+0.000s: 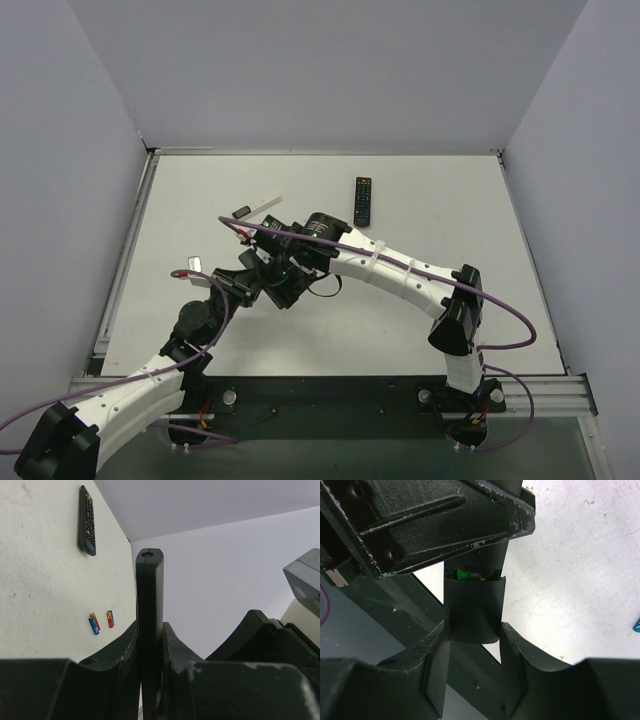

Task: Load the batteries into the remote control
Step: Load the battery cover into the remote control.

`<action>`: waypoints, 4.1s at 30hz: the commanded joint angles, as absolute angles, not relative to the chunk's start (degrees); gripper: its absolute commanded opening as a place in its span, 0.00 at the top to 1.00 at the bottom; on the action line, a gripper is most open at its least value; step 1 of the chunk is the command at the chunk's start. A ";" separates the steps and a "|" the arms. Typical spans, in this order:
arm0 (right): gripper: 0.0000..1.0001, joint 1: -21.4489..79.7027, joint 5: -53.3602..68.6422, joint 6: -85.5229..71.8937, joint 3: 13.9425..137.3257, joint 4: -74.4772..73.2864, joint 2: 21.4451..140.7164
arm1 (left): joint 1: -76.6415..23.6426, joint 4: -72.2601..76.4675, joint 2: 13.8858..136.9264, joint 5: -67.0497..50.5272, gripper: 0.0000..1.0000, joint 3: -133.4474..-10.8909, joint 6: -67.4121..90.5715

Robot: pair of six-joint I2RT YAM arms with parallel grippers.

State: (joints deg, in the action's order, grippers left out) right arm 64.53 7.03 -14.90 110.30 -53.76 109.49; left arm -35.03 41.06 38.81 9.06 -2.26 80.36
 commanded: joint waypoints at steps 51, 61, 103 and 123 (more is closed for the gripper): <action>0.68 63.90 11.60 -16.61 115.40 -56.86 111.36 | -37.70 48.25 36.12 12.57 1.00 2.72 78.66; 0.61 63.90 11.60 -16.52 115.49 -56.78 111.36 | -37.79 48.16 36.12 12.83 1.00 2.64 78.92; 0.44 64.16 9.05 -17.14 115.49 -54.76 108.28 | -37.79 45.88 33.14 15.21 1.00 4.57 81.74; 0.44 58.54 14.48 -23.20 96.16 -35.96 92.29 | -37.79 45.88 32.61 14.24 1.00 5.10 84.46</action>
